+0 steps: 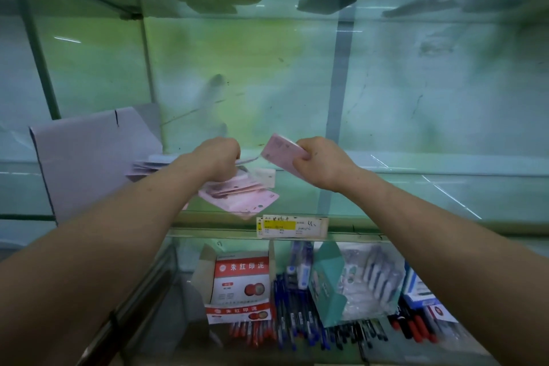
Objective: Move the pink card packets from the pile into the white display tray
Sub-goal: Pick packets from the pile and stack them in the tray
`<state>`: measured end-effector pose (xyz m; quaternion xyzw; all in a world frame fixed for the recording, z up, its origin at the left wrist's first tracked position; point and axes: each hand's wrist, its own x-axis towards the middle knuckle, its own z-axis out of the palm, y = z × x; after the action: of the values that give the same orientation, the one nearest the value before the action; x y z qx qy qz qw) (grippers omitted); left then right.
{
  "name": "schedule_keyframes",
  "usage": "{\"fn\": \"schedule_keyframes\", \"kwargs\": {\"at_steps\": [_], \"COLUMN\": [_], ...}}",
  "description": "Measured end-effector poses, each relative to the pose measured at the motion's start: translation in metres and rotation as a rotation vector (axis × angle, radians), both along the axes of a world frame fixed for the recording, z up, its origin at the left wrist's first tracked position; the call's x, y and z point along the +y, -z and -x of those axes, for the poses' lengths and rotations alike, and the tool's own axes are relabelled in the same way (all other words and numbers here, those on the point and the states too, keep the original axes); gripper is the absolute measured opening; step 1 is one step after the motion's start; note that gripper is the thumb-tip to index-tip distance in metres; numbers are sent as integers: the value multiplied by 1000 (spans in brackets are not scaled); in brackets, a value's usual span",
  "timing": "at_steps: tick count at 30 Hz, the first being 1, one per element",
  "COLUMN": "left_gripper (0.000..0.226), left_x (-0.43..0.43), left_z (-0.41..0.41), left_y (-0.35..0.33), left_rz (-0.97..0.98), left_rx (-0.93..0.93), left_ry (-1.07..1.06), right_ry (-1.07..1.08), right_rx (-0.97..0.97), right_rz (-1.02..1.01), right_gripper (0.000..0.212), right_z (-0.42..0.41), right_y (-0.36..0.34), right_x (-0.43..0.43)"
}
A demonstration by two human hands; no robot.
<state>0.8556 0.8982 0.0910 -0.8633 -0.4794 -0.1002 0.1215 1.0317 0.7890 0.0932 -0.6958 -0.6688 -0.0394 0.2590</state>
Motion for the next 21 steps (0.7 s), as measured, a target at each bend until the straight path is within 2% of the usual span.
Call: {"fn": "schedule_keyframes", "kwargs": {"at_steps": [4, 10, 16, 21], "left_gripper": [30, 18, 19, 21], "left_x": [-11, -59, -126, -181], "left_z": [-4, -27, -66, -92], "left_y": [-8, -31, -41, -36], "left_rz": [-109, -298, -441, -462], "left_rx": [-128, -196, -40, -42], "left_ry": [4, 27, 37, 67], "right_ry": [4, 7, 60, 112], "right_rx": [-5, -52, -5, 33], "right_rz": [-43, -160, -172, -153], "right_gripper": [12, 13, 11, 11], "right_z": [-5, -21, -44, -64], "right_y": [-7, -28, -31, -26], "right_x": [-16, -58, -123, -186]}}
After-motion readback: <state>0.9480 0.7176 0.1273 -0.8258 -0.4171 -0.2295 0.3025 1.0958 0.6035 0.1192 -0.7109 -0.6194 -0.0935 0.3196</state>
